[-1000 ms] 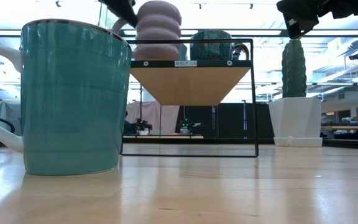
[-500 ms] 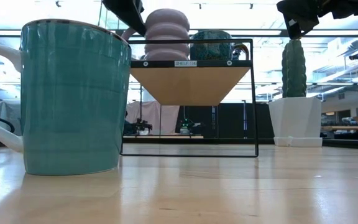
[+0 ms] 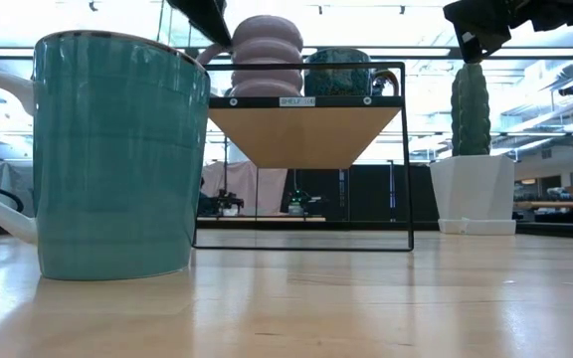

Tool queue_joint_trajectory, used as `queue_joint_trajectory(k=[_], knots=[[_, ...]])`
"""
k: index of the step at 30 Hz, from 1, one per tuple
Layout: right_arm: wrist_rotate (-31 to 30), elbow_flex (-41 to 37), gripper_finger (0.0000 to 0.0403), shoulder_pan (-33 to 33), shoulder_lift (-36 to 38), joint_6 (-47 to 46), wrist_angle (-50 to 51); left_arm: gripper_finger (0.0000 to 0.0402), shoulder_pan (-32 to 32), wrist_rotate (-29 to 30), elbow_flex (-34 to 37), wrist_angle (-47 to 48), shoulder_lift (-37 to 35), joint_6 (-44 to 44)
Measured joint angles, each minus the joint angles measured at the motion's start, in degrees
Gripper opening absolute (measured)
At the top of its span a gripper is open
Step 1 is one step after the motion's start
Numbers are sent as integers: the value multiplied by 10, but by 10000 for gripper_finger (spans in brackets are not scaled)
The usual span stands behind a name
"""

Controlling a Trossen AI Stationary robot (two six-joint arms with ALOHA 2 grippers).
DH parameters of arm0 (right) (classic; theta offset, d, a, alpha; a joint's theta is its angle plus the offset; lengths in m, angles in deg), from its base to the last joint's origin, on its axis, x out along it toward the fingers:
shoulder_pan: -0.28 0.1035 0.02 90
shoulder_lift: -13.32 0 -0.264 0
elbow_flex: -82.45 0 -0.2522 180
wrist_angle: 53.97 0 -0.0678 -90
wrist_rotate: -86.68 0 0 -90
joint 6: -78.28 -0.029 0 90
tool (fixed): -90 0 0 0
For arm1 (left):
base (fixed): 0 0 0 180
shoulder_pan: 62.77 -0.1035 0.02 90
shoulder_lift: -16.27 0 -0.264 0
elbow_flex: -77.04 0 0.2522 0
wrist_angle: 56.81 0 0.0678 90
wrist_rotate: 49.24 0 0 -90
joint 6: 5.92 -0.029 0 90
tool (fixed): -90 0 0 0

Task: Place coffee mugs
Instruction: Put the purple mug on the shelf, then put the light green mug on the shelf

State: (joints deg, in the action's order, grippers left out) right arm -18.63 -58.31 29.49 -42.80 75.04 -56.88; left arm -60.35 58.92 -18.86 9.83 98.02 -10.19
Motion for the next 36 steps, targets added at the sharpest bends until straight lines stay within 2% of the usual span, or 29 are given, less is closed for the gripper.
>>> queue_joint_trajectory(k=[8, 15, 30, 36], knots=[[0, 0, 196, 0, 0, -2, 2, 239, 18, -1, -71, 15, -1, 11], [0, 0, 196, 0, 0, -11, 7, 239, 79, -64, -69, 62, -1, 117], [-1, 0, 196, 0, 0, -13, 4, 197, 314, -77, 48, 30, -1, 459], [-1, 0, 196, 0, 0, -2, -18, 184, 374, -83, 157, -21, -1, 591]])
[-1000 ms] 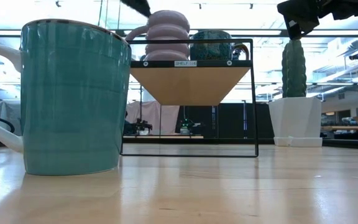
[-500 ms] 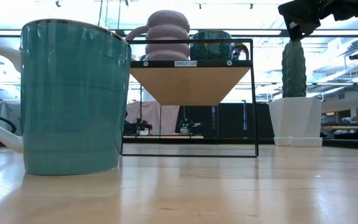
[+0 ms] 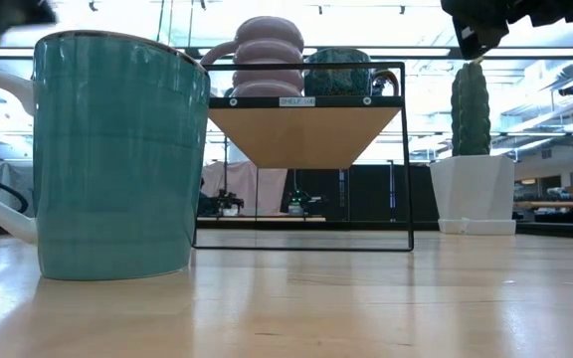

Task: Place coffee mugs
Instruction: Put the light green mug on the shelf

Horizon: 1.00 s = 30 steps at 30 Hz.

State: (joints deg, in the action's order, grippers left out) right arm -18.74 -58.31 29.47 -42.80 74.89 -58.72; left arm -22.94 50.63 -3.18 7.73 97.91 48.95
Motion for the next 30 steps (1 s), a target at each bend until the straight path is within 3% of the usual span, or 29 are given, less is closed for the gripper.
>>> queue_joint_trajectory(k=[7, 12, 17, 30], knots=[[-1, 0, 196, 0, 0, 34, -30, 182, 12, -13, 125, -108, 0, 66], [-6, 0, 196, 0, -1, 40, -70, 182, 13, 25, 177, -237, 1, 82], [-18, 0, 196, 0, -40, 43, -102, 182, 12, 70, 186, -294, 25, 50], [37, 75, 196, 2, -206, -16, -115, 182, 11, 54, 185, -538, 151, -54]])
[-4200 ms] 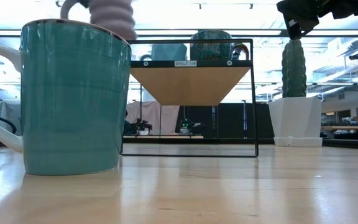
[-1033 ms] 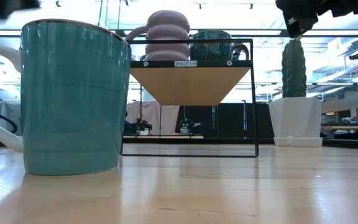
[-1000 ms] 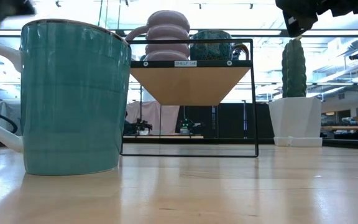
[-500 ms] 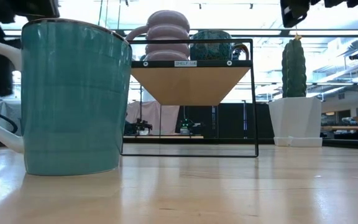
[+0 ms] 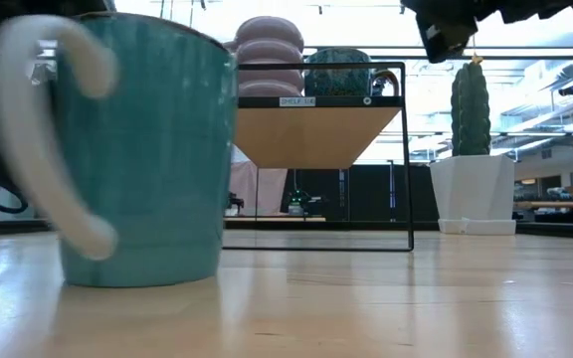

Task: Place coffee mugs
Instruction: Put the light green mug on the shelf

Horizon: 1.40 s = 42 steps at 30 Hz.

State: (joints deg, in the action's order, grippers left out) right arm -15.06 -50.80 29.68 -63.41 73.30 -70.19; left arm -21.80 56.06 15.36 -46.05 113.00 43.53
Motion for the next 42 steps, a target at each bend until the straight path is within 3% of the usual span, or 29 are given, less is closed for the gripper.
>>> queue_joint_trajectory(k=[13, 17, 22, 28, 32, 38, 42], knots=[[-4, 65, 196, 1, -133, -53, 0, 182, -17, 76, 0, -78, 28, -34], [-16, 73, 196, 3, -160, -78, -1, 182, -18, 75, -1, -100, 30, -59], [-32, 87, 196, 5, -194, -94, -3, 182, -17, 34, -1, -58, 30, -81], [-47, 129, 196, 13, -268, -96, -10, 182, -8, 31, -1, -21, 30, -82], [-77, 172, 196, 21, -306, -68, 21, 178, -3, 70, -1, 28, 26, -85], [-66, 232, 196, 22, -330, -62, 100, 159, 12, 144, -1, 96, 23, -92], [-72, 252, 196, 22, -328, -91, 145, 156, 11, 89, -1, 76, 23, -169]])
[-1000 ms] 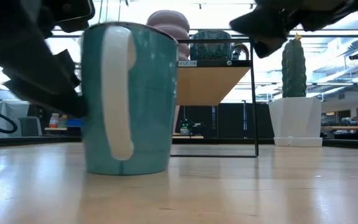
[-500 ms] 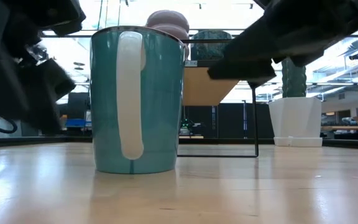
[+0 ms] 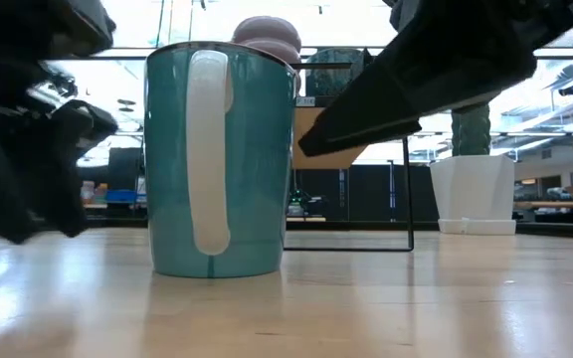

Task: Place coffee mugs
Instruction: Put the light green mug on the shelf

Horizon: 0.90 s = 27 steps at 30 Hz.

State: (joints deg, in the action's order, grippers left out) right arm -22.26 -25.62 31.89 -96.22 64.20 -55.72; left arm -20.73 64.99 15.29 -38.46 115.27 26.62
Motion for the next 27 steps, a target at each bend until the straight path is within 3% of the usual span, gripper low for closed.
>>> queue_joint_trajectory(k=[3, 8, 13, 20, 27], knots=[[-18, 17, 196, 2, 0, -19, 9, 155, 1, -37, 0, -30, -1, -76], [-79, 53, 193, 19, -1, -50, 67, 155, 0, -32, 0, -64, -1, -153], [-115, 68, 189, 46, 0, -87, 83, 155, -2, -31, 0, -150, -1, -157], [-116, 69, 189, 63, 0, -172, 81, 155, 2, -17, 0, -279, 27, -137], [-132, 69, 189, 85, 0, -206, 70, 155, 11, 63, -38, -300, 81, -130]])
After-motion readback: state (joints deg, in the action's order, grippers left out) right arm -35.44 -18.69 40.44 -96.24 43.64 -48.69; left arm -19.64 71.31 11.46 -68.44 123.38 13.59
